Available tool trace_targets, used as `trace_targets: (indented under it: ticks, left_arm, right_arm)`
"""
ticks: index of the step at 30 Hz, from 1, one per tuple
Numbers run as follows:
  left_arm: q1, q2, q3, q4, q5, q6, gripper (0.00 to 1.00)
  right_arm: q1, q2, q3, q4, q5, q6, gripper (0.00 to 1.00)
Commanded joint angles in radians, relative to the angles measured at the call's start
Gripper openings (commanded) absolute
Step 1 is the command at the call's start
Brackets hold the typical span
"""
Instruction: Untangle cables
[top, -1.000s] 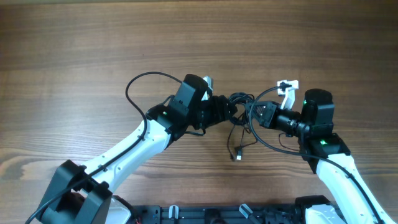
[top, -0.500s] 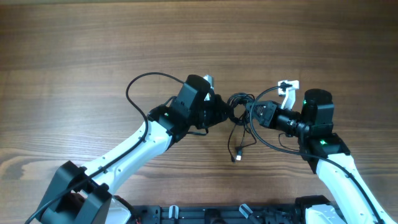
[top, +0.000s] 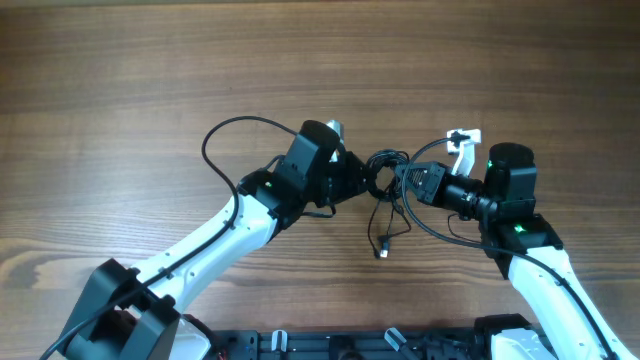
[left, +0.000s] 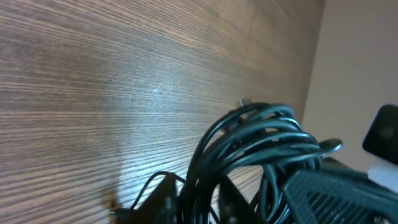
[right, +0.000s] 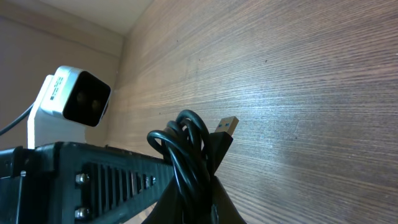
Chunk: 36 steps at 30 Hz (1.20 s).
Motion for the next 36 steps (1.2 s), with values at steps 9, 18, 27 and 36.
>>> trace_targets:
  ticks: [9, 18, 27, 36]
  left_arm:
    - [-0.050, -0.008, 0.002, -0.002, -0.020, 0.037, 0.34]
    - [-0.046, -0.008, 0.002, -0.002, -0.012, 0.126, 0.04]
    - [0.029, -0.008, 0.002, -0.057, -0.137, 0.046, 0.04]
    - [0.043, -0.008, 0.002, -0.019, -0.160, -0.141, 0.04]
  right_arm:
    - [-0.004, 0.002, 0.003, 0.027, -0.060, 0.043, 0.04]
    - [-0.004, 0.002, 0.003, 0.034, -0.074, 0.046, 0.04]
    - [-0.004, 0.002, 0.003, -0.029, -0.079, -0.126, 1.00]
    - [0.080, 0.002, 0.002, -0.027, -0.049, -0.377, 1.00]
